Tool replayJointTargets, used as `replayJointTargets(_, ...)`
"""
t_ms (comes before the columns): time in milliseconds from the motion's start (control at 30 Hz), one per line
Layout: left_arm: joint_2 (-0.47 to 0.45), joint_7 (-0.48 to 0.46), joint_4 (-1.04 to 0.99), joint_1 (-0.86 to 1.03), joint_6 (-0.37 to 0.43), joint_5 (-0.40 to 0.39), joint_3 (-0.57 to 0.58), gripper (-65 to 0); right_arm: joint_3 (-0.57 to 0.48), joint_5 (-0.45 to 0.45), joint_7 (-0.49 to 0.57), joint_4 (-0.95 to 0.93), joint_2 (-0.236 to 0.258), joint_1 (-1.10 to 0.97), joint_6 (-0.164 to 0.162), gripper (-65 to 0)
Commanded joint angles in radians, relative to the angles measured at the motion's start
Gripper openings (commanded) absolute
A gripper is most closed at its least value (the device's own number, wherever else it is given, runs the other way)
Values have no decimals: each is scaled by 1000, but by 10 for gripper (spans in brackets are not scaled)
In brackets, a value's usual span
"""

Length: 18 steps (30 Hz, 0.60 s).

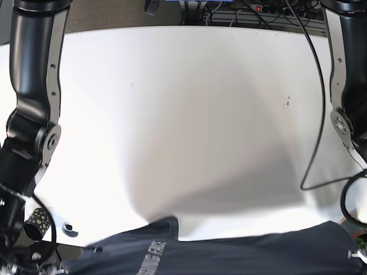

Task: Fold the T-shirt properly
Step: 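Lift the shirt by its edges with both grippers and fling it flat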

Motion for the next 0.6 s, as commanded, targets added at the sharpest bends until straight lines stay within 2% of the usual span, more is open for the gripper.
replayJointTargets(0,-13,-16,86,29,6,-3,-4,-650,23,31,5,17,38,-19,-1,-650)
replayJointTargets(100,-13,-1,163,146,4,-3,-15,-650,36,84,5,65,66,-141,-1,-650)
replayJointTargets(200,-12,-1,258,315,4,-3,-53,-650,79,140,5,146,70,-306,-1,-650)
replayJointTargets(400,-5,-1,388,585,4,-4,-102,-650,164,152,5,252,69,-571,-1,-650)
replayJointTargets(567,56,-1,430,772,3,-6,-193,-650,224,153,5,292,43,-775,-1,-650)
